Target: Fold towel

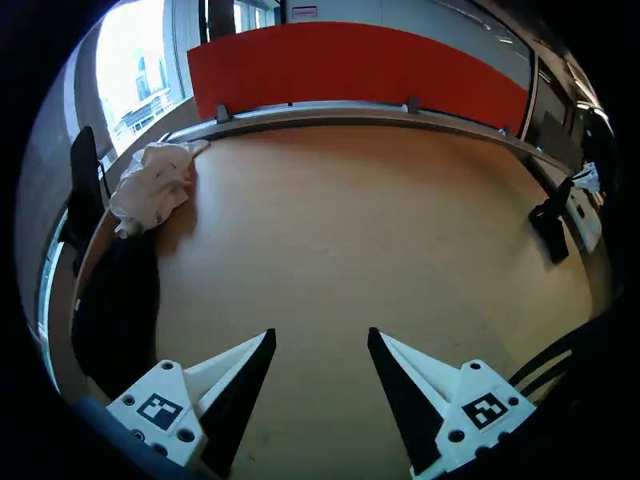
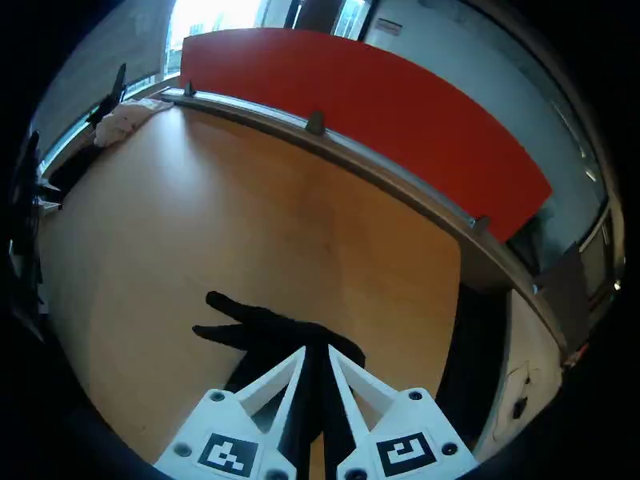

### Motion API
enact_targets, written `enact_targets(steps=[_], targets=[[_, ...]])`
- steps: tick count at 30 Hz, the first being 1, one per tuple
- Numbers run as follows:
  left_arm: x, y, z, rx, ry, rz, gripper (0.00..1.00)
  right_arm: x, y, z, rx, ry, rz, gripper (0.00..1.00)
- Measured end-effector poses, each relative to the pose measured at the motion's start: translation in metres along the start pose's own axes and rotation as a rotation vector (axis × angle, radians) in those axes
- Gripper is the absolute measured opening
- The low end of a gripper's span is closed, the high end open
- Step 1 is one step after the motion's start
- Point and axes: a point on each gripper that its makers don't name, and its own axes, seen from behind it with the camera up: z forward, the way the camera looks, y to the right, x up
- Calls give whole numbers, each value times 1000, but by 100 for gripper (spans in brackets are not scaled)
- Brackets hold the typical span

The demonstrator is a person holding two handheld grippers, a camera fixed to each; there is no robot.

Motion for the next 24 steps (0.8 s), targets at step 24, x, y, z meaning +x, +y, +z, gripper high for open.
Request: enact_targets(steps=[24], targets=[[-3, 0, 2, -1, -5, 15, 85, -110, -17, -3, -23, -143, 103, 5]])
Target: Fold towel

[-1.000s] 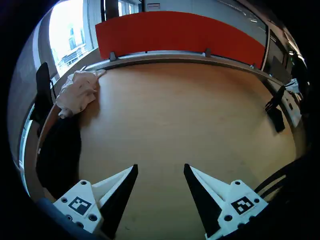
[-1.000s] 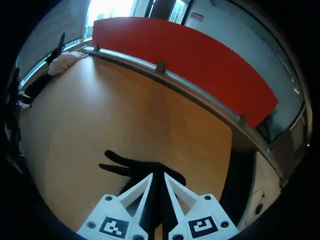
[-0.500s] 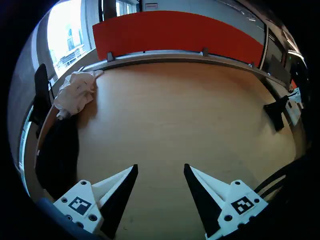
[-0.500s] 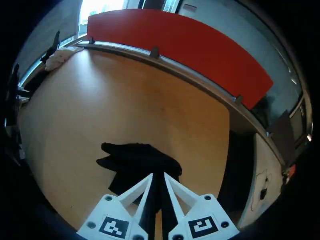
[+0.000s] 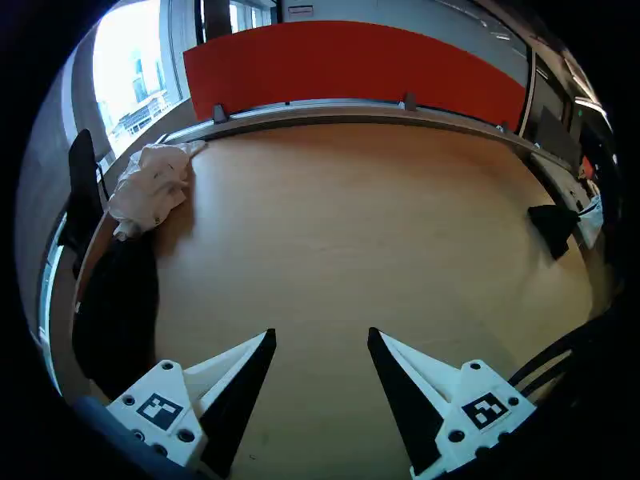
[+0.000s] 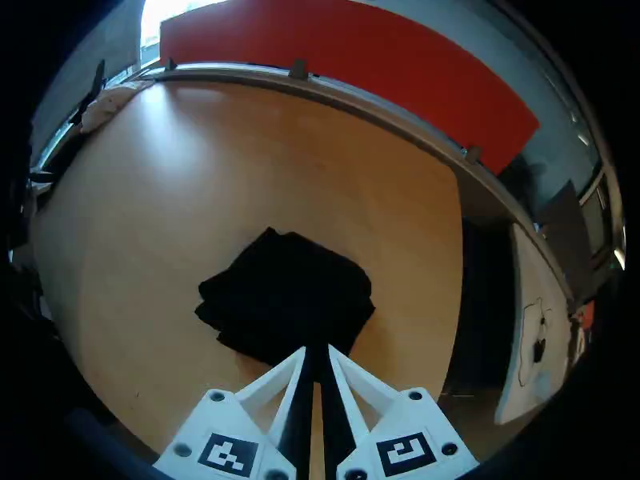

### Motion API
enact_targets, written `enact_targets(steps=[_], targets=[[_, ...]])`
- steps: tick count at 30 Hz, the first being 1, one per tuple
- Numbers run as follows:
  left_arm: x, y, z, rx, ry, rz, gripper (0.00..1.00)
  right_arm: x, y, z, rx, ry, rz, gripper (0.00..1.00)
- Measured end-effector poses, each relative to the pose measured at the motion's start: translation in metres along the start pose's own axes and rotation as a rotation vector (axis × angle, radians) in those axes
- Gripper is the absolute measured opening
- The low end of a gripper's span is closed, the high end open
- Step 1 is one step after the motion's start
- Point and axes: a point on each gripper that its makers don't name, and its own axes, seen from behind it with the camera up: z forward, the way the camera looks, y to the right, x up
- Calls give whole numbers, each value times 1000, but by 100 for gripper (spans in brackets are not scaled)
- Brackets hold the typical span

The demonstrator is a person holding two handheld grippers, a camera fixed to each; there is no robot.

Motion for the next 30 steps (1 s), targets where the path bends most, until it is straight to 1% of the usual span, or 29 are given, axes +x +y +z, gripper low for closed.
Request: enact_targets(steps=[5, 9, 21, 30], targets=[[1, -2, -1, 5, 1, 1, 85, -4, 2, 4, -12, -12, 13, 5], [1, -3, -2, 8, 1, -1, 85, -11, 5, 9, -20, -34, 35, 5], [-3, -9, -4, 23, -6, 3, 85, -51, -1, 34, -29, -136, 106, 5], [-4, -11, -4, 31, -7, 3, 85, -70, 2, 44, -46, -167, 155, 8]])
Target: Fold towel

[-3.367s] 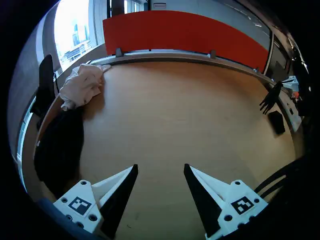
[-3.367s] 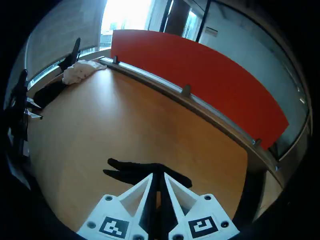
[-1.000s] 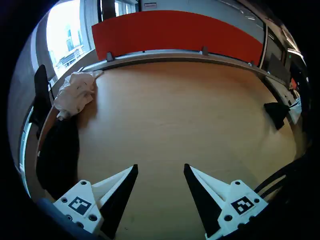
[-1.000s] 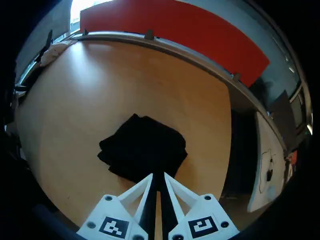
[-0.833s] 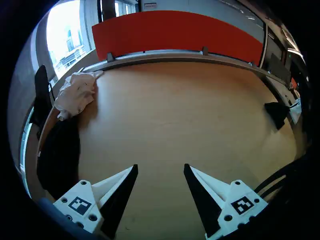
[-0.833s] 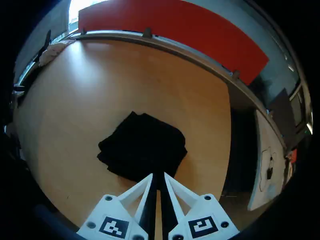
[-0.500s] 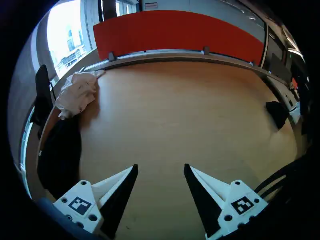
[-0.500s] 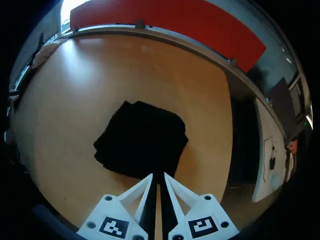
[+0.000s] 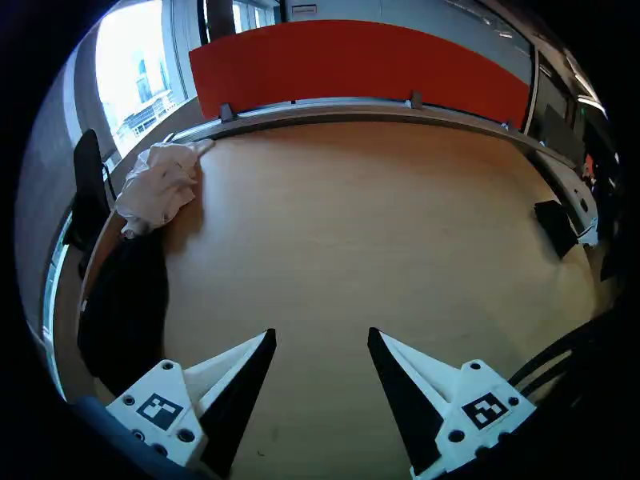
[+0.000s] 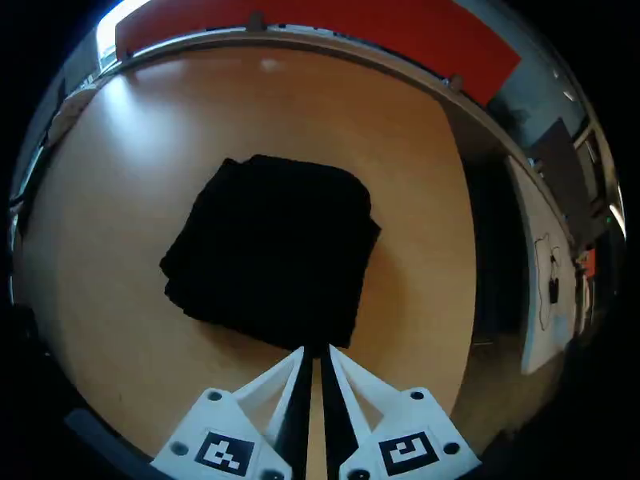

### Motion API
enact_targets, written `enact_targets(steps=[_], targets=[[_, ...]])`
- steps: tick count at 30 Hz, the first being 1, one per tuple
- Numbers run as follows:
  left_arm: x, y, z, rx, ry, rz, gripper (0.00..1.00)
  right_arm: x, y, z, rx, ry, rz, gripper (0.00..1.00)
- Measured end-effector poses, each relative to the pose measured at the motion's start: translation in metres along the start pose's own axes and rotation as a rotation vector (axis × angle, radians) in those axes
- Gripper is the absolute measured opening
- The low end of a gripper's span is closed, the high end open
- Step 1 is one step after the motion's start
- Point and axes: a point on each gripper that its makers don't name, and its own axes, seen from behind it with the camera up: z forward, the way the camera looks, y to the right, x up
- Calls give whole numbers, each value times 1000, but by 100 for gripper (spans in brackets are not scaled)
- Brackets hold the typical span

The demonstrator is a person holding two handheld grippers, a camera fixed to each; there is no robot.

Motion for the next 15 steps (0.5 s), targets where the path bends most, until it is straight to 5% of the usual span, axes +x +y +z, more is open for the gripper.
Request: enact_targets(steps=[15], targets=[[0, -1, 0, 7, -3, 4, 85, -9, 5, 14, -28, -21, 19, 19]])
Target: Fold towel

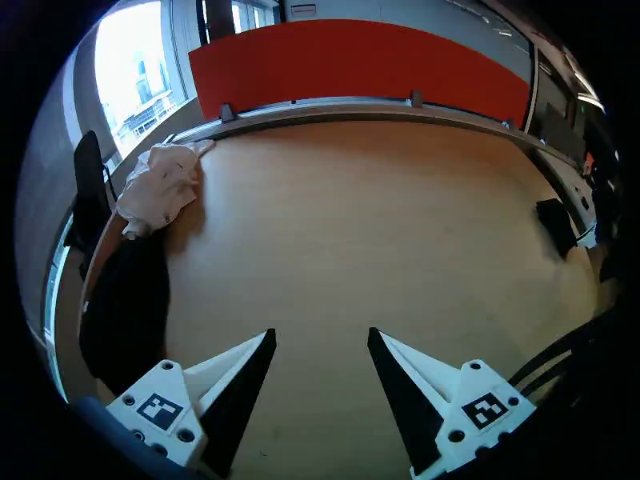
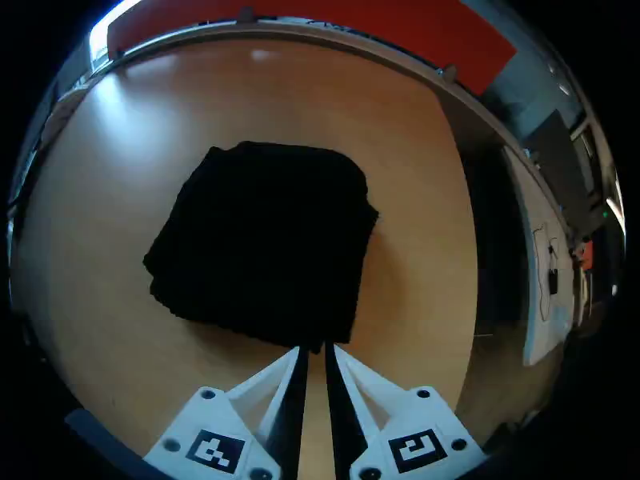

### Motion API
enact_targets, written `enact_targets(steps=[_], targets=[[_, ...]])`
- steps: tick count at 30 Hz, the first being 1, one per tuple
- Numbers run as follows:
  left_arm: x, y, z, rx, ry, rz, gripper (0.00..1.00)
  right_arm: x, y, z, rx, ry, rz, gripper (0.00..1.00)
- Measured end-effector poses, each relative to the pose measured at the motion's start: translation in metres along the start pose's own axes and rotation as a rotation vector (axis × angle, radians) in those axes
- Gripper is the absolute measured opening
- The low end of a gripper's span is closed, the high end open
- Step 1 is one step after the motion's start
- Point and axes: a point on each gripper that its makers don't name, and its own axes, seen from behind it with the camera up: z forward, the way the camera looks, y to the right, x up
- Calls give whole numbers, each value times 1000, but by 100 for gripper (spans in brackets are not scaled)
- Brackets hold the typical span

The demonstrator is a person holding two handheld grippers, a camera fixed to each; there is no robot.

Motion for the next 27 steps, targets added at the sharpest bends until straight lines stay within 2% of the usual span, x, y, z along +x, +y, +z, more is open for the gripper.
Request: enact_targets(steps=[10, 15, 17, 21, 23, 27], targets=[[2, -5, -2, 8, 4, -2, 84, -5, 2, 0, -11, 7, 25, 25], [3, -7, -2, 11, 7, -2, 84, -6, 3, -3, -20, 12, 22, 46], [3, -7, -3, 12, 9, -5, 85, -7, 1, -5, -17, 17, 19, 63], [4, -9, -3, 10, 13, -12, 85, -8, -2, -9, -14, 27, 19, 71], [4, -9, -3, 8, 14, -14, 85, -9, -3, -11, -13, 29, 22, 83], [4, -9, -4, 6, 16, -15, 84, -7, -5, -15, -12, 43, 29, 87]])
